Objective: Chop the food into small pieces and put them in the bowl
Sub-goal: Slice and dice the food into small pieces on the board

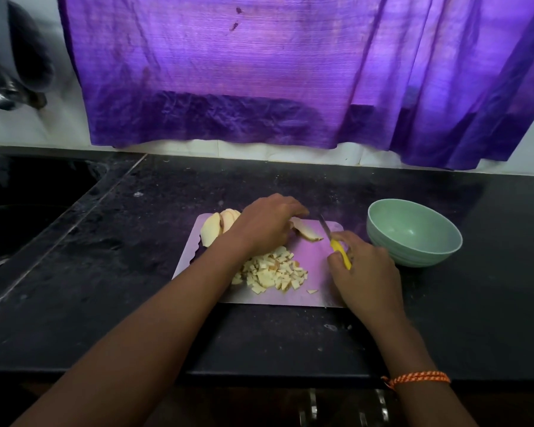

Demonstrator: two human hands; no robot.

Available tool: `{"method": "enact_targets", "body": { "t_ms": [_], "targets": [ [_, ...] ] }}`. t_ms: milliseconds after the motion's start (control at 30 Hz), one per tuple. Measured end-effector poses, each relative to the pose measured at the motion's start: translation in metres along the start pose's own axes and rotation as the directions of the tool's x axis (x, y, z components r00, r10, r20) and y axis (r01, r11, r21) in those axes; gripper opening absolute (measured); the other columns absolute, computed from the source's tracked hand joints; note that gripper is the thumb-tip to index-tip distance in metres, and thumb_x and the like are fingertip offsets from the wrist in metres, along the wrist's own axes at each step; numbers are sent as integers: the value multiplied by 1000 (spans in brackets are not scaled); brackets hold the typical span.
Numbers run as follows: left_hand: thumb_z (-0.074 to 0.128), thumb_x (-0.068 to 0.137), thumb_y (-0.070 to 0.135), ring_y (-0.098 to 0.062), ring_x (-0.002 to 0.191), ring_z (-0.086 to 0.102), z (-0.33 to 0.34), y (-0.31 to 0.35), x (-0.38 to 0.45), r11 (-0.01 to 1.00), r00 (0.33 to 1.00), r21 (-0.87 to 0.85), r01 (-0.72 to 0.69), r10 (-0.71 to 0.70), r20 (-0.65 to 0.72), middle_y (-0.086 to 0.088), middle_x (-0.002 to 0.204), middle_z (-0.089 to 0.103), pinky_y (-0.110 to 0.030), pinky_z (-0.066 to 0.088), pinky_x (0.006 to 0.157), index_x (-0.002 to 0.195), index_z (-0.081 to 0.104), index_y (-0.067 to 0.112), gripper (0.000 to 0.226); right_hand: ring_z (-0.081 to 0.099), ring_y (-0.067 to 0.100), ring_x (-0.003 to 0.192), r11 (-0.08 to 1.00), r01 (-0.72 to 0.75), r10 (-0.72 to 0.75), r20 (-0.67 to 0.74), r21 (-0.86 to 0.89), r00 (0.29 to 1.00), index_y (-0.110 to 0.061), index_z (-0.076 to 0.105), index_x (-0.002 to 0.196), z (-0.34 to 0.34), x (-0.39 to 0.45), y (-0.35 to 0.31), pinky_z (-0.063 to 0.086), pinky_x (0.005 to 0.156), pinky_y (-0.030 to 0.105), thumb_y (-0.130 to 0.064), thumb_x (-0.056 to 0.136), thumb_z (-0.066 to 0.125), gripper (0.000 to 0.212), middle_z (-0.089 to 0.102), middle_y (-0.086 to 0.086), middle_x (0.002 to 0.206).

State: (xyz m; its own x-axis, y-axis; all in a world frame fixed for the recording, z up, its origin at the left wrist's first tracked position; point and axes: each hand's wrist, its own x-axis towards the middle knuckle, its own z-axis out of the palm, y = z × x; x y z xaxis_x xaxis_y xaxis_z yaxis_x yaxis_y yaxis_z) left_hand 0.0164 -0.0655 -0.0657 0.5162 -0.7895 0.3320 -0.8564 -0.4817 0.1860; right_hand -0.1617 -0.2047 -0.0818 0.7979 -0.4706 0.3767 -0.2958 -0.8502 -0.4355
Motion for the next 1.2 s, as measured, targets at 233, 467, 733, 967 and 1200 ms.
{"method": "enact_targets", "body": {
  "t_ms": [233, 467, 733, 967, 1200],
  "targets": [
    [57, 103, 26, -17, 120, 55, 3, -5, 4, 997, 998, 68, -41, 38, 40, 11, 134, 69, -42, 44, 100, 131, 76, 31, 34, 54, 29, 79, 999, 10, -9, 28, -34, 1000, -34, 56, 138, -2, -1, -3, 50, 70, 39, -36, 96, 54, 42, 68, 9, 92],
    [73, 95, 51, -11, 109, 58, 4, -6, 0, 995, 995, 80, 55, -48, -87, 16, 114, 76, -41, 48, 97, 112, 83, 34, 26, 44, 27, 74, 990, 17, -12, 38, -141, 999, -35, 54, 137, -5, -4, -7, 36, 64, 36, -37, 98, 49, 39, 60, 7, 85],
    [74, 97, 48, -11, 104, 61, 3, -2, -2, 996, 987, 46, 79, -71, -146, 15, 110, 78, -37, 49, 87, 110, 84, 34, 22, 45, 24, 68, 976, 34, -22, 61, -214, 998, -32, 52, 134, -10, -12, -16, 35, 61, 35, -39, 102, 45, 34, 50, 0, 77],
    [77, 94, 49, -11, 92, 64, 7, -2, -1, 990, 983, -9, 139, -139, -118, 13, 105, 78, -34, 51, 71, 103, 86, 27, 25, 57, 23, 73, 971, 73, -44, 131, -226, 990, -31, 45, 141, -9, -15, -23, 49, 64, 37, -39, 105, 37, 38, 62, 3, 88],
    [76, 95, 47, -12, 94, 64, 10, -1, 0, 988, 983, -6, 153, -153, -106, 12, 105, 77, -42, 59, 76, 98, 85, 24, 25, 46, 22, 75, 959, 98, -47, 191, -266, 980, -32, 39, 152, -14, -14, -27, 31, 66, 35, -38, 107, 36, 45, 67, 5, 103]
  ]
}}
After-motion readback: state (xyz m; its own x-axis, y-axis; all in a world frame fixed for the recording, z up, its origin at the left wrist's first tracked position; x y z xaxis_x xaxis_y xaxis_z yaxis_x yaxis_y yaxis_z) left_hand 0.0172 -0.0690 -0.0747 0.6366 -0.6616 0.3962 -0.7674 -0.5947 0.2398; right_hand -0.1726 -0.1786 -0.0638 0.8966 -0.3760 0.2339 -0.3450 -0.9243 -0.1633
